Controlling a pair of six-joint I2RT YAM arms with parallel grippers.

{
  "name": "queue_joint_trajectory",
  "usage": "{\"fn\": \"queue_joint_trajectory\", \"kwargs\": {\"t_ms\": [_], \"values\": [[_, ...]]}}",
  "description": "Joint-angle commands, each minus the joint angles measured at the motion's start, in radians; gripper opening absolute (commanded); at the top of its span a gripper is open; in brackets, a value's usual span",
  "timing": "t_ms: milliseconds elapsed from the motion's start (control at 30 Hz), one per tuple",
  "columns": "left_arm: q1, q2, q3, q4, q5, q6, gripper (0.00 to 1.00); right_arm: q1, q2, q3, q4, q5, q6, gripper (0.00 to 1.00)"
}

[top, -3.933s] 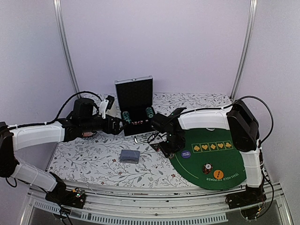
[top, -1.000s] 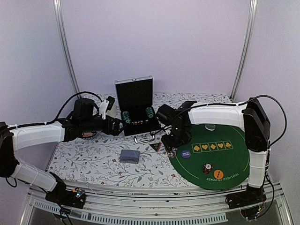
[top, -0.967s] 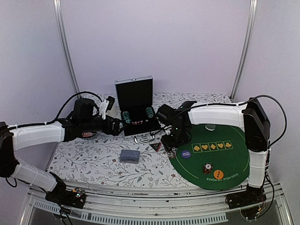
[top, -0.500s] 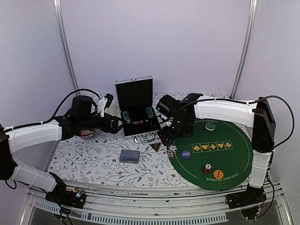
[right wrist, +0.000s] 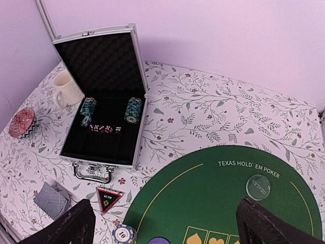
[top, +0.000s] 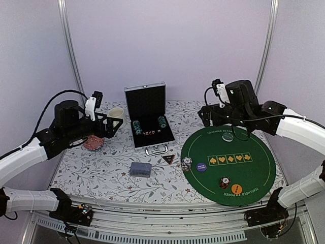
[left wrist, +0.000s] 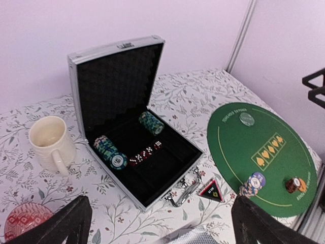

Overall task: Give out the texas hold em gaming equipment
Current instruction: Pick up the face-down deck piles from the center of the board.

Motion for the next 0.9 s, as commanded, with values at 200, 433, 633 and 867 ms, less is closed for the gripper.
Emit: {"fn": "queue_joint_trajectory", "kwargs": {"t_ms": [200, 433, 633, 867], "values": [[0.028, -0.315, -0.167, -0.007, -0.258, -0.103, 0.98, -0.109, -0.287, -0.31, 0.205, -0.165, 0.113, 0.99], [0.04, -0.404, -0.157, -0.151, -0.263, -0.08, 0.98, -0.131, -0.339, -0.364, 0.116, -0.184, 0.187, 0.99], [0.076, -0.26, -0.007, -0.347, -0.109, -0.033, 0.98, -0.249, -0.339, -0.353, 0.105, -0.293, 0.186, 0.99], [0.132, -0.166, 0.034, -0.379, 0.066, -0.041, 0.98, -0.29, -0.302, -0.353, 0.105, -0.378, 0.173, 0.99]]}}
